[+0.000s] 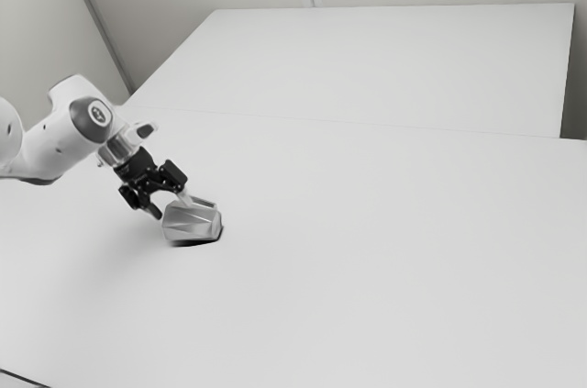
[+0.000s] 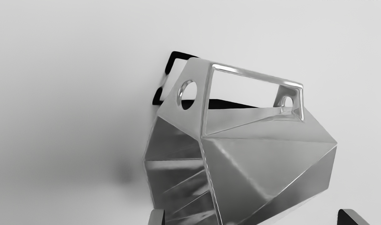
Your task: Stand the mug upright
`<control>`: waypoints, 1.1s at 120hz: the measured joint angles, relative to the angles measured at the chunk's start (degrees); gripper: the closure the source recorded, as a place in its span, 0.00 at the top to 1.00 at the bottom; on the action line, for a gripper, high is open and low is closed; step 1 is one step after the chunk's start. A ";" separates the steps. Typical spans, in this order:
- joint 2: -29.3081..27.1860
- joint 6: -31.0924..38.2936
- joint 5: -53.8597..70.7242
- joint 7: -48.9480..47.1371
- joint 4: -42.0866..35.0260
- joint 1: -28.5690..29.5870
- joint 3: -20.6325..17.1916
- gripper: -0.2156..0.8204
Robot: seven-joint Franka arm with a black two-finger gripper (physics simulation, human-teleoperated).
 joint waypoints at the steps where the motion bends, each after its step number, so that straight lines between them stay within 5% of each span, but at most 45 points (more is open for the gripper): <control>1: 0.00 0.09 -0.30 0.23 -0.11 0.05 0.00 0.79; 52: 1.03 2.39 -17.60 12.82 -4.27 2.68 0.09 0.78; 94: 0.87 -0.07 -24.41 21.25 -4.31 3.20 -0.13 0.22; 132: -0.42 1.05 -24.96 25.85 -4.90 3.38 -1.58 0.08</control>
